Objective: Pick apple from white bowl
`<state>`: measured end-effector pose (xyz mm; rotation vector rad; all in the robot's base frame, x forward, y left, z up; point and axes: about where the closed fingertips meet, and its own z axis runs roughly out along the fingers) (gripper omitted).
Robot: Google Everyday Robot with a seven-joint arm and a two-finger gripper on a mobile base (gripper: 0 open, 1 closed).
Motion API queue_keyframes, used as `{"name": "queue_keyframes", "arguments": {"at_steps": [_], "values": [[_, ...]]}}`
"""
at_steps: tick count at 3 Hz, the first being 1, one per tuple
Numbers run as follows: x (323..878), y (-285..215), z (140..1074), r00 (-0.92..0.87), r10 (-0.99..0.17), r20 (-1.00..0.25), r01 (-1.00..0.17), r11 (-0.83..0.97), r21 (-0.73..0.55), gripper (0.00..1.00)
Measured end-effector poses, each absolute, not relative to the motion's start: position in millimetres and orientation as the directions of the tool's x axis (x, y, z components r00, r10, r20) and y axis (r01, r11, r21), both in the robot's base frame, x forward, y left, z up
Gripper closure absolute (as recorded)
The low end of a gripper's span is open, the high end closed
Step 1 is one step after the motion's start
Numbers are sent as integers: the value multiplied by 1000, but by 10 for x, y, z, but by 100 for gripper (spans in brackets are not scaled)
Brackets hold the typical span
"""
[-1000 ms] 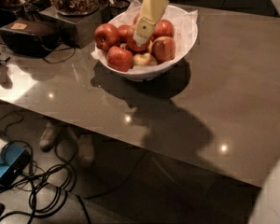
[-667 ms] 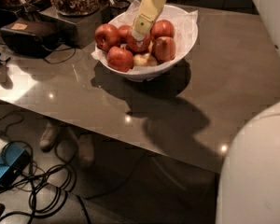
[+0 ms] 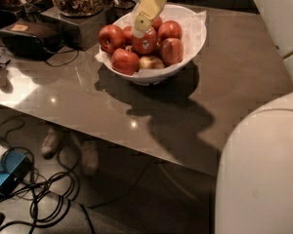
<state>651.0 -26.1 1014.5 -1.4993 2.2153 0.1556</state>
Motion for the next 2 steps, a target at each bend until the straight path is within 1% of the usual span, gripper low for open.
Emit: {"name": "queue_keyframes", "arguments": {"at_steps": [1,2], "values": [[6589,-206,10074,-317,-840,-441,-906,405,-121,0],[6614,-185,10005,-329,-834,-443,-909,407,-90,12]]}}
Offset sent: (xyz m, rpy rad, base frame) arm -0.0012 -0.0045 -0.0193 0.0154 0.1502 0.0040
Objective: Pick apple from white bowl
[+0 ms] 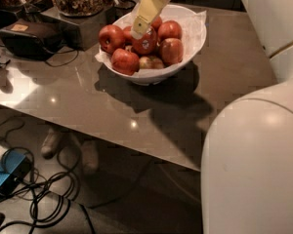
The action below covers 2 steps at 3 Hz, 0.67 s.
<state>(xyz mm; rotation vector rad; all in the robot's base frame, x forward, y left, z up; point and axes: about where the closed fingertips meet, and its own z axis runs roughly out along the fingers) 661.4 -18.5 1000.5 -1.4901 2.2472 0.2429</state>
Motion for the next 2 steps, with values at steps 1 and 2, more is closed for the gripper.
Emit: {"name": "queue_keyframes", "arguments": {"at_steps": [1,2], "values": [[6638,-201,9948,-353,-825,-441,-905,420,-62,7],[6704,-196,9879,-370,-822,-433,-902,429,-45,8]]}}
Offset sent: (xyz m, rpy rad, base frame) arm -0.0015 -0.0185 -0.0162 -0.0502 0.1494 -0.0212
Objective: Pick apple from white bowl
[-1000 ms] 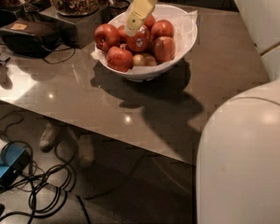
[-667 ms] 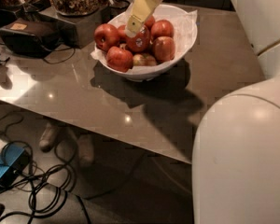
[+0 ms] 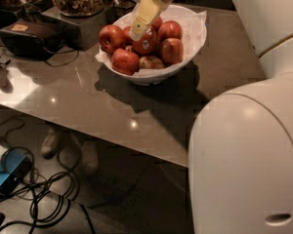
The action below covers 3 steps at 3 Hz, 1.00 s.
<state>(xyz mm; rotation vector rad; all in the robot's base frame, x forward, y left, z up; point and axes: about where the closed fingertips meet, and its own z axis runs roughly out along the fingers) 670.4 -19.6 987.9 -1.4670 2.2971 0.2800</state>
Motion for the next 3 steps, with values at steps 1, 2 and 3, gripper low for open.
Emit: {"name": "queue_keyframes", "arguments": {"at_steps": [1,2,3], "values": [[6792,-213,9771,-391,-818,-422,-896,443,-28,14],[6861,-237,9688,-407,-813,-416,-891,454,-15,30],[6903,-259,9623,-418,-811,-410,-887,461,-6,30]]}}
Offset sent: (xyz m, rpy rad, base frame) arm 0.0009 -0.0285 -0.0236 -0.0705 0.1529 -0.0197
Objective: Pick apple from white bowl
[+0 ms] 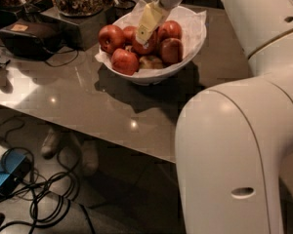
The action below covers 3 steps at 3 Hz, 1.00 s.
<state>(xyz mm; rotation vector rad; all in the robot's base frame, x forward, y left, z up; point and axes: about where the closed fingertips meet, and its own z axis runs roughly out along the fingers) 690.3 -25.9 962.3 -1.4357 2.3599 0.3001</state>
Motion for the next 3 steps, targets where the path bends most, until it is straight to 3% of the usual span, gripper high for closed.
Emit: {"name": "queue_keyframes", "arguments": {"at_steps": [3], "values": [[6920,-291,9410,-451,-806,-383,-880,473,40,31]]}}
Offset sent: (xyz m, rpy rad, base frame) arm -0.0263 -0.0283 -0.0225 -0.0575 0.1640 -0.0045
